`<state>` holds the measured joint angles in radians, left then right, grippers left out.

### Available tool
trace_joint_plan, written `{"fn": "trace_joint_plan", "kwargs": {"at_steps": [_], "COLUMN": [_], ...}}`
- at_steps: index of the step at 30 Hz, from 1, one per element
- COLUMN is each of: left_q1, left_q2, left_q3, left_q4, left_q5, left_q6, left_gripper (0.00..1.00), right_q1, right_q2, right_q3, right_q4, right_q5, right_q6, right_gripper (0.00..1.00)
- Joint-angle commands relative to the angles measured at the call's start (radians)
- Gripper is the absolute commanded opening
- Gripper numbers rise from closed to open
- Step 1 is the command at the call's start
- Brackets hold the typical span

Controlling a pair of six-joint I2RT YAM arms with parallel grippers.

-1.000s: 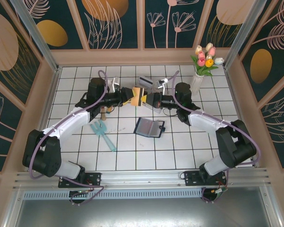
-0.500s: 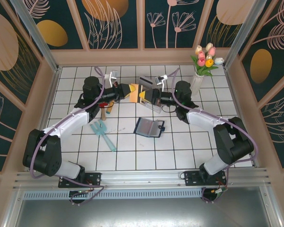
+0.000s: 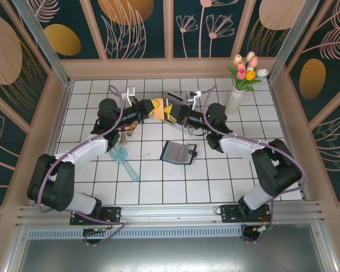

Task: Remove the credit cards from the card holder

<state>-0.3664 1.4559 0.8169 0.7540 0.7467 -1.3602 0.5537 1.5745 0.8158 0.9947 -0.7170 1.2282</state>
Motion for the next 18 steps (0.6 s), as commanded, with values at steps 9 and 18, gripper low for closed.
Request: {"fn": "trace_joint_plan", "kwargs": {"at_steps": [9, 18], "left_q1": [0.004, 0.097], "left_q2": [0.031, 0.02], "left_q3": [0.069, 0.035], "left_q4": [-0.293, -0.553], "left_q5": [-0.072, -0.162], "left_q6": [0.226, 0.47], "left_gripper": [0.64, 0.98], "right_q1": [-0.001, -0.001], "right_q2": [-0.032, 0.031], "right_q3": [0.082, 0.375], "right_q4": [-0.298, -0.997], "right_q5": [0.027, 0.2], "right_q6": [-0.29, -0.974], "right_gripper": [0.0, 0.0]}}
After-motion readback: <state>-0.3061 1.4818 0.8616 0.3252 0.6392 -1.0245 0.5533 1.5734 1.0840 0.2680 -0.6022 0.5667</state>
